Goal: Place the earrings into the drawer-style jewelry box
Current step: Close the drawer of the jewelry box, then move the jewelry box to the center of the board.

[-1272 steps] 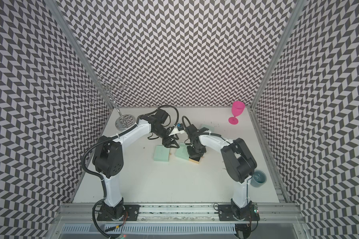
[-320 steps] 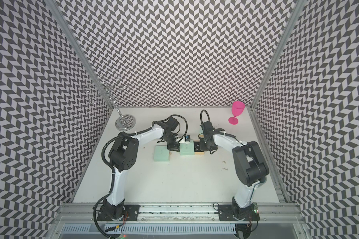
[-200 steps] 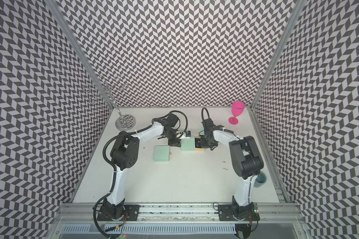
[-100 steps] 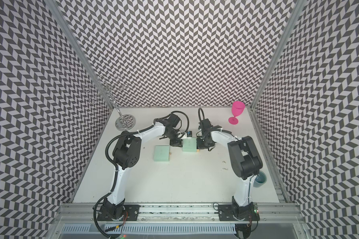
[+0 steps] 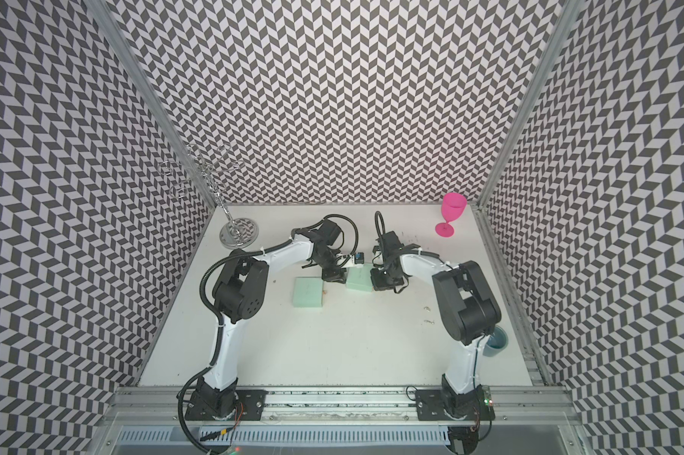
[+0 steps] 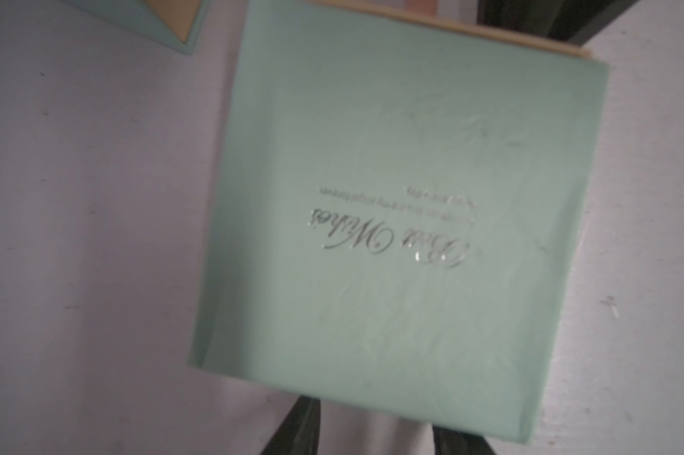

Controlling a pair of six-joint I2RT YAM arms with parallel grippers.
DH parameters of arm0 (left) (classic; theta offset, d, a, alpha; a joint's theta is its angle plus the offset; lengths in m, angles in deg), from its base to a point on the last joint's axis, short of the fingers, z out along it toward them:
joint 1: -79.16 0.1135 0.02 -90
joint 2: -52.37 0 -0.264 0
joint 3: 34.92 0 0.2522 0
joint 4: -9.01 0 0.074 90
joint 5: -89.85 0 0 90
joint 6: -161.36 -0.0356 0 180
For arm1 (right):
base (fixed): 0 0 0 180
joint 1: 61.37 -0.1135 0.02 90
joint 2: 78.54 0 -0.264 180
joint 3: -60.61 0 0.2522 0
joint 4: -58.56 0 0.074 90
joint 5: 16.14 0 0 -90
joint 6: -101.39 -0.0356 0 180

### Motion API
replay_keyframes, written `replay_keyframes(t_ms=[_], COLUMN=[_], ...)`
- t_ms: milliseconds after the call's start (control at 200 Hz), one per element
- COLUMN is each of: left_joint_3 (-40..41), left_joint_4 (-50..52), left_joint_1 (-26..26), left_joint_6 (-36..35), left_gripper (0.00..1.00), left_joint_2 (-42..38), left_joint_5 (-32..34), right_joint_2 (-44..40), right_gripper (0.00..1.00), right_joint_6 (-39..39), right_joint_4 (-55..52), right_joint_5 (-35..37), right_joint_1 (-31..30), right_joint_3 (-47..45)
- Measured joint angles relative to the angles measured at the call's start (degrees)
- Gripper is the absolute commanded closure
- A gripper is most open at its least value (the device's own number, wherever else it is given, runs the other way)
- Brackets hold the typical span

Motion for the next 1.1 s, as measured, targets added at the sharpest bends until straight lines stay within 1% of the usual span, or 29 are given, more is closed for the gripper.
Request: replay_keyframes(t_ms=[215,340,421,516,591,691,811,941,1037,1102], left_joint_3=[-1.33,-1.86,-2.56,-5.14,-8.04,-9.77,-8.98,-5.86,-2.21,1.14], left_joint_4=[0.17,0.02,-0.24,0.55,1.2,1.44,0.46,-1.09,-1.64,-1.79], left_joint_1=[0.07,0.22,0.96,3.19,6.23,10.47,14.64,15.61,16.17,16.76], left_joint_6=[0.57,1.05,1.62,2.1,2.23,2.45,3.69,5.7,7.21,7.96], left_gripper=[0.5,0.48,0.43,0.39,0.37,0.35,0.32,0.31,0.31,0.31], left_joint_2=[0.0,0.0,-0.04,-0.11,-1.11,-6.03,-15.72,-25.09,-28.96,-30.34], left_joint_5=[0.13,0.09,-0.07,-0.48,-0.72,-0.87,-0.87,-1.57,-2.73,-2.97], right_joint_2=[0.0,-0.66,-2.38,-6.12,-10.1,-14.69,-16.7,-14.62,-11.87,-10.05], right_gripper=[0.88,0.86,0.84,0.83,0.83,0.83,0.83,0.84,0.83,0.84], right_joint_6=[-0.22,-1.33,-2.03,-2.71,-2.86,-2.8,-2.47,-2.23,-2.23,-2.23], right_joint_4=[-0.46,-0.5,-0.61,-1.38,-2.36,-3.43,-5.49,-7.28,-7.32,-7.23], right_joint_5=[-0.04,2.23,4.39,6.25,6.29,4.5,2.08,-0.26,-1.95,-2.78], right_joint_1=[-0.09,-0.09,-0.02,0.09,0.13,-0.17,-2.86,-8.22,-11.06,-11.87], right_joint_3=[0.0,0.0,-0.22,-0.26,-0.24,-0.09,0.52,0.52,0.52,0.52])
